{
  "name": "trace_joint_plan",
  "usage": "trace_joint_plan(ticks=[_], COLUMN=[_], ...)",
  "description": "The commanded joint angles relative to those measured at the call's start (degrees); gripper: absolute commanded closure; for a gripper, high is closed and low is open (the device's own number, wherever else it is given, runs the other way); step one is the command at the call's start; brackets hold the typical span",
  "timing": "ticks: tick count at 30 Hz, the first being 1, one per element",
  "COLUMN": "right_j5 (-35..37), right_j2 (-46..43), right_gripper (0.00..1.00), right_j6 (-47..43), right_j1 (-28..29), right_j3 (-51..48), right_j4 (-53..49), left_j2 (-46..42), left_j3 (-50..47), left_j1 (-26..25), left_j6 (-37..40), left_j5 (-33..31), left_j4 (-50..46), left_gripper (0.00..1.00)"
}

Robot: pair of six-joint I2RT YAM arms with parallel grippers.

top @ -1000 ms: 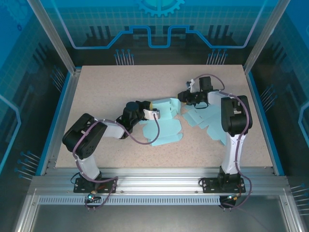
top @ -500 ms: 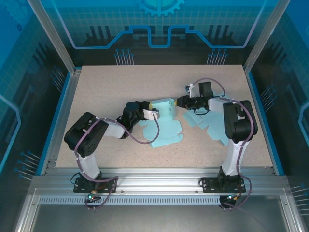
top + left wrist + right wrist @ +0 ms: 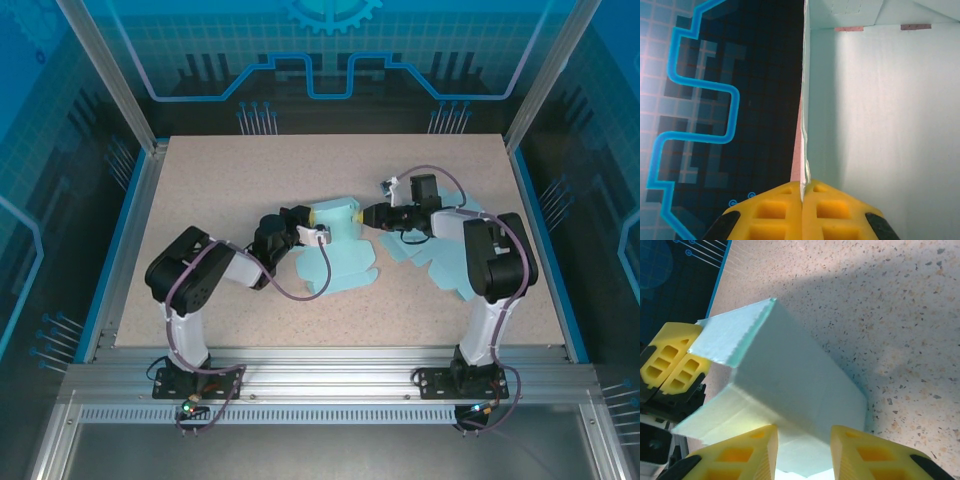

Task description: Fold the paper box

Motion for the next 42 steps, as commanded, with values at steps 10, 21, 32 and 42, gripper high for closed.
trace_joint_plan(ticks=[10, 21, 32, 42], right_j5=[3.4, 10.9, 17.3, 25.7], right_j2=[-1.8, 0.4, 2.3, 1.5], right_gripper=[0.60, 0.54, 0.54, 0.66], right_j6=[-5.0, -11.2, -13.6, -14.7], right_j1=[1.8, 4.1, 6.8, 9.2], right_j3=[-0.4, 4.5, 6.6, 6.5], right_j4=[0.3, -2.9, -2.0, -0.9], left_j2=[0.7, -0.3, -0.5, -1.8], left_j3=[-1.2, -0.9, -0.4, -0.2], left_j1=[-0.5, -0.6, -0.5, -0.5], left_j6=[1.2, -0.8, -1.3, -4.6], left_j5=[1.2, 2.2, 3.0, 3.5], left_j4=[5.3, 2.2, 0.0, 0.0], left_gripper=[1.00, 1.00, 1.00, 1.00])
